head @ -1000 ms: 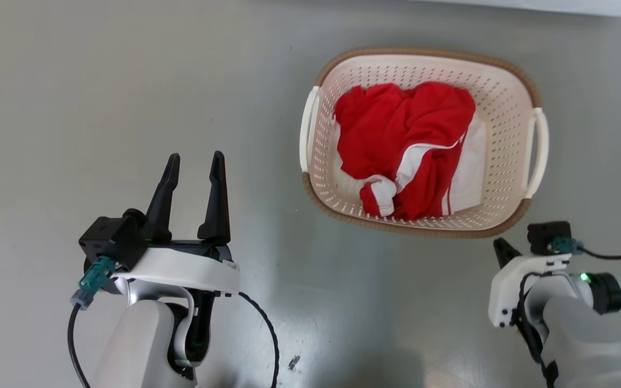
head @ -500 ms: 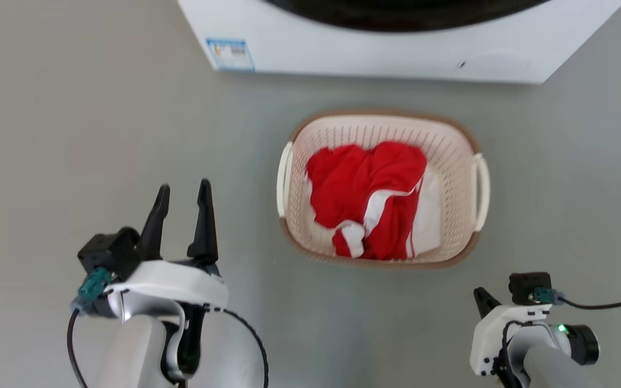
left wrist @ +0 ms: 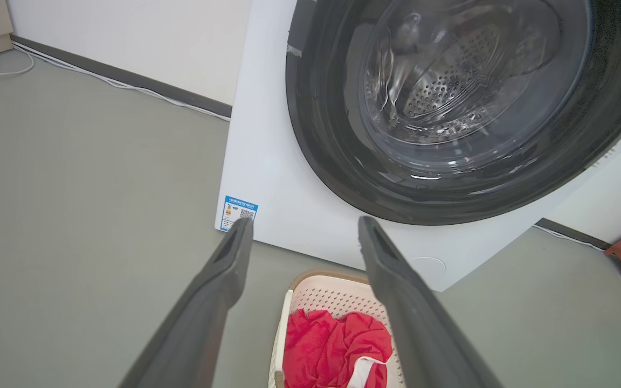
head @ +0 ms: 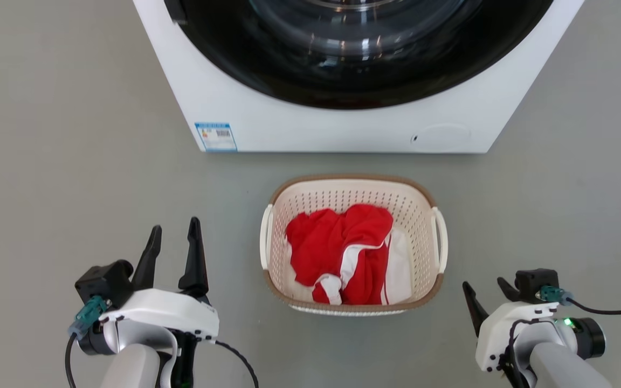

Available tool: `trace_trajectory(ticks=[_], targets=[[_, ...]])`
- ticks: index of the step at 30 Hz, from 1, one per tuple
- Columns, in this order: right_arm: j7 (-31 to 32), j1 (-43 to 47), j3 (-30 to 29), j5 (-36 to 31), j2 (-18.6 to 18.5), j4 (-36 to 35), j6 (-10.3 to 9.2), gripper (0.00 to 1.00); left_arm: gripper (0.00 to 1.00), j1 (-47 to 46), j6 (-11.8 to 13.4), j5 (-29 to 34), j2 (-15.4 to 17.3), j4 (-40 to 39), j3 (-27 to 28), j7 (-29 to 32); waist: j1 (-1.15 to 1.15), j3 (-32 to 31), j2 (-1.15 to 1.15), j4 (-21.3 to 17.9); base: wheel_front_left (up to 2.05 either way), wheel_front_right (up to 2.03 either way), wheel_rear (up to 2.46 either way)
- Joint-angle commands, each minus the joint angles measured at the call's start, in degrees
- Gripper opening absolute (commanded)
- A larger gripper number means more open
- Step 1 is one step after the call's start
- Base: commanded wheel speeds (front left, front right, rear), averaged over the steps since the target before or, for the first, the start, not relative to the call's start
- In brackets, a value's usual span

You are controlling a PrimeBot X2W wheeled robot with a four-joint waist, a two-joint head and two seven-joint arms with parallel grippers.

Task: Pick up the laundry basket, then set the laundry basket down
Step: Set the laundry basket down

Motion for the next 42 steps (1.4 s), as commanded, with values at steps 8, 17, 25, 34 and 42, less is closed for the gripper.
trace_trajectory(ticks=[8,17,25,34,42], targets=[[-1.02,1.79,-2.69,-1.32,-1.76,-8.48,0.25,1.00,1.00,0.33,-0.54,1.06,0.41,-0.08,2.63,-0.34,0.00,-3.65,0.00,-1.03,0.00,0.00,0.00],[-1.03,4.89,-9.11,-8.79,-0.60,-22.26,0.25,1.00,1.00,0.82,-0.97,1.65,0.54,1.11,3.71,-0.34,0.00,-6.89,0.00,-2.32,0.00,0.00,0.00],[-1.03,10.49,-10.71,-11.94,1.14,-30.63,0.25,1.00,1.00,3.51,-0.96,2.03,0.47,1.74,4.09,-0.35,0.00,-10.96,0.00,-3.44,0.00,0.00,0.00],[-1.04,17.27,-13.96,-13.77,1.43,-39.69,0.25,1.00,1.00,7.36,-0.42,2.32,0.38,0.93,4.55,-0.35,0.00,-14.05,0.00,-4.78,0.00,0.00,0.00],[-1.04,22.36,-16.15,-14.29,1.95,-43.73,0.25,1.00,1.00,9.32,0.06,2.53,0.32,-0.01,4.47,-0.35,0.00,-15.41,0.00,-5.60,0.00,0.00,0.00]])
